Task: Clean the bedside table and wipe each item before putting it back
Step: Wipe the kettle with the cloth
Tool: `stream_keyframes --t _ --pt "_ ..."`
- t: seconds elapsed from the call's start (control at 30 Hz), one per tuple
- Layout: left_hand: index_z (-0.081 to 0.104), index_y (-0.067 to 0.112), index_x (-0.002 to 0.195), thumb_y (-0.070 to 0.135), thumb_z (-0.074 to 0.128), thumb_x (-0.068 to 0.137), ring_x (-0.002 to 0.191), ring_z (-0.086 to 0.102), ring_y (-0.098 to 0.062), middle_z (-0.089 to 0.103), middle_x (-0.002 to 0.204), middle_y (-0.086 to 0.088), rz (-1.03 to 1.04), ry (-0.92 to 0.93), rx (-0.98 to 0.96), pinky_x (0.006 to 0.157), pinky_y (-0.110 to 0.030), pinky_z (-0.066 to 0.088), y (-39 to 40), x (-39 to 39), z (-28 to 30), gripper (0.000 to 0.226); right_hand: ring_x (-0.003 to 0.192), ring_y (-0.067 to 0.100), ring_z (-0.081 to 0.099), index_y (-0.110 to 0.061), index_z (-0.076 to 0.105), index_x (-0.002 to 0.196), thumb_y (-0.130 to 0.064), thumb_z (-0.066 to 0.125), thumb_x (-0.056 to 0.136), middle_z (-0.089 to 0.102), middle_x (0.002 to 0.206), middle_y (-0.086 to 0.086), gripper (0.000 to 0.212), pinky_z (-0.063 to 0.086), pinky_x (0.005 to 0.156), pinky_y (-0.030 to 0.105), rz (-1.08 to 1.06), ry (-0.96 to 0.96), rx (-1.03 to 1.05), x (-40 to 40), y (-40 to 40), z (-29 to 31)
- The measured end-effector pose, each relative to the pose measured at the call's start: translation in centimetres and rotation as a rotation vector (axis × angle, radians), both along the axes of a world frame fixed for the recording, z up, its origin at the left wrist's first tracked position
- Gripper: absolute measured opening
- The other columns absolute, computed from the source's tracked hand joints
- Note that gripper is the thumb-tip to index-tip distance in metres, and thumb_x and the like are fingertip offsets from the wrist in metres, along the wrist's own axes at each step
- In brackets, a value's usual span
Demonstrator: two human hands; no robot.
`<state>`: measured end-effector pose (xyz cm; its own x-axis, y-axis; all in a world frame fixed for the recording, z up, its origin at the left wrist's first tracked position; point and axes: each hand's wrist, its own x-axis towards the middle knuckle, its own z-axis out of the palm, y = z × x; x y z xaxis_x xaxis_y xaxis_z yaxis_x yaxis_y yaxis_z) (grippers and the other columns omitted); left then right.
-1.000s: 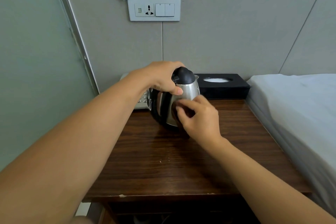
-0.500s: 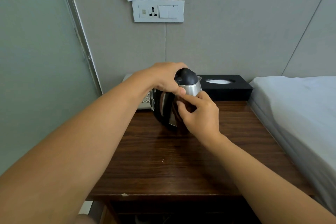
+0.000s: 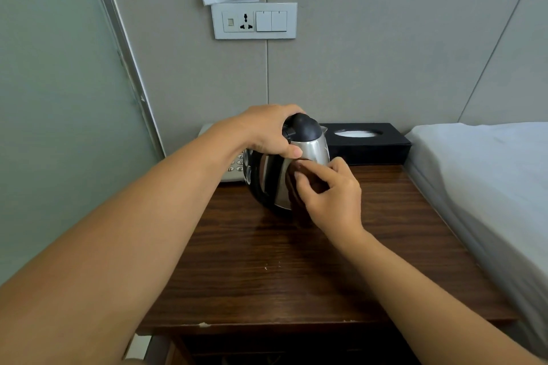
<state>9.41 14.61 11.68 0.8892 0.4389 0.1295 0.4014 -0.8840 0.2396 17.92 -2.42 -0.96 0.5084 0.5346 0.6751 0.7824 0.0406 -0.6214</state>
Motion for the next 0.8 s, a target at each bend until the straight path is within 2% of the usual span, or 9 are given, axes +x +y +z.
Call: stream_keyframes --t 0.07,0.17,0.27,0.4,0.47,0.57,0.7,0.8 --pt "0.045 0.034 0.146 0.047 0.085 0.078 0.117 0.06 -0.021 0.063 0.134 0.007 -0.002 0.004 0.015 0.096 -0.035 0.048 0.1 0.1 -0.1 0.08 0.077 0.006 0.051 -0.037 0.078 0.11 -0.038 0.075 0.087 0.046 0.087 -0.013 0.023 0.051 0.064 0.026 0.037 -0.071 -0.094 0.3 -0.8 -1.3" --pt "0.045 0.033 0.147 0.046 0.084 0.079 0.117 0.059 -0.021 0.061 0.135 0.006 -0.006 0.012 0.008 0.096 -0.036 0.048 0.2 0.2 -0.2 0.08 0.082 0.004 0.053 -0.043 0.078 0.108 -0.042 0.077 0.088 0.043 0.085 -0.02 0.021 0.046 0.065 0.025 0.086 -0.128 -0.387 1.0 -1.9 -2.5" --pt "0.045 0.033 0.147 0.045 0.085 0.078 0.117 0.059 -0.022 0.06 0.136 0.005 -0.007 0.016 0.007 0.096 -0.037 0.048 0.1 0.2 -0.2 0.08 0.086 0.008 0.054 -0.042 0.076 0.113 -0.045 0.073 0.09 0.046 0.088 -0.017 0.023 0.045 0.068 0.027 0.06 -0.142 -0.53 1.8 -2.4 -1.4" --pt "0.046 0.034 0.144 0.045 0.086 0.077 0.116 0.06 -0.022 0.061 0.133 0.007 -0.009 0.025 0.008 0.095 -0.036 0.048 0.4 0.3 0.0 0.079 0.086 0.013 0.057 -0.04 0.076 0.113 -0.044 0.072 0.089 0.052 0.091 -0.013 0.024 0.047 0.071 0.032 -0.068 -0.035 -0.462 3.4 -3.0 -0.8" --pt "0.046 0.034 0.145 0.043 0.087 0.077 0.118 0.059 -0.02 0.061 0.132 0.01 -0.034 0.041 -0.017 0.099 -0.038 0.048 0.4 0.0 0.3 0.081 0.09 0.014 0.06 -0.037 0.076 0.115 -0.041 0.072 0.09 0.056 0.094 -0.012 0.025 0.05 0.078 0.032 -0.145 0.083 -0.376 4.6 -3.6 -0.9" --pt "0.045 0.032 0.148 0.031 0.09 0.078 0.119 0.057 -0.013 0.059 0.128 0.016 -0.093 0.065 -0.117 0.104 -0.034 0.044 0.4 -0.4 0.8 0.082 0.097 0.012 0.062 -0.033 0.077 0.114 -0.037 0.075 0.09 0.062 0.099 -0.011 0.025 0.053 0.088 0.033 -0.094 0.263 -0.256 5.8 -4.9 -0.5" --pt "0.046 0.034 0.146 0.035 0.09 0.075 0.115 0.06 -0.017 0.062 0.129 0.012 -0.075 0.069 -0.06 0.103 -0.039 0.048 0.1 -0.1 0.9 0.084 0.086 0.006 0.061 -0.036 0.078 0.11 -0.036 0.076 0.088 0.06 0.09 -0.012 0.023 0.053 0.078 0.028 0.073 0.066 -0.201 3.6 -5.5 -0.6" --pt "0.049 0.032 0.144 0.04 0.089 0.075 0.113 0.061 -0.017 0.064 0.129 0.01 -0.059 0.027 -0.002 0.096 -0.035 0.048 -0.3 0.3 0.4 0.08 0.086 0.007 0.061 -0.035 0.077 0.118 -0.041 0.072 0.09 0.058 0.093 -0.014 0.029 0.055 0.076 0.03 0.155 -0.06 -0.247 1.0 -4.0 -1.2"
